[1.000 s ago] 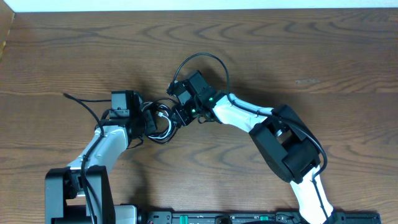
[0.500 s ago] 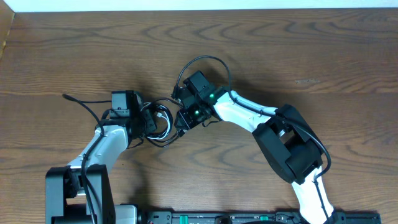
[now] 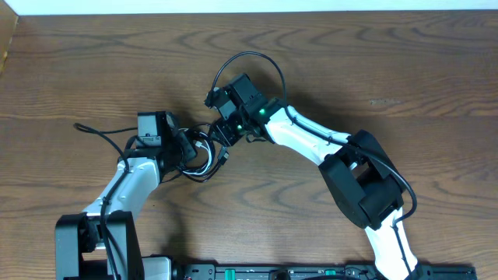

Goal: Untangle cables

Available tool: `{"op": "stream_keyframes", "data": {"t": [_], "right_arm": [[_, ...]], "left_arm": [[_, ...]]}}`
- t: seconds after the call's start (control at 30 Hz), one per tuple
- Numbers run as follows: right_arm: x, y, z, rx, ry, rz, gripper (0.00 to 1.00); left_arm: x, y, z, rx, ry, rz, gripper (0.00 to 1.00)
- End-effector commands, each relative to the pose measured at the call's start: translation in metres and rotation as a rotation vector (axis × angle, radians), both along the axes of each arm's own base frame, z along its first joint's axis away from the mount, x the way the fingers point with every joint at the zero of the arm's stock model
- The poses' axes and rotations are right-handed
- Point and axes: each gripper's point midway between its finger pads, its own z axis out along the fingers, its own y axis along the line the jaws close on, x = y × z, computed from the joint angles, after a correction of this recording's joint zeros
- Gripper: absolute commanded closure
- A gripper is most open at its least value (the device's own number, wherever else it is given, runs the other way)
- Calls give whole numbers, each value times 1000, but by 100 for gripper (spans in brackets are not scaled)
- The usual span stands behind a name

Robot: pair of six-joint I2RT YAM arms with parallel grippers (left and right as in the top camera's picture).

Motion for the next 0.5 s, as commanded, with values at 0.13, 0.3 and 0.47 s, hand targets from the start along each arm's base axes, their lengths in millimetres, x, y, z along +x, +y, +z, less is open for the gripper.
{"op": "stream_keyframes", "data": {"t": [0.13,0.3,0.47], "right_arm": [[11,-2,-7,-19,-34,-10,58],[17,-13,-11,-37,-26,-34,61],[23,-26,-14,-56,-2,-59,64]], "left_arm": [[10,4,2,-15,1,116,74],[10,-1,-11,23,30,144,75],[11,-7,-26,28,53,148,76]]}}
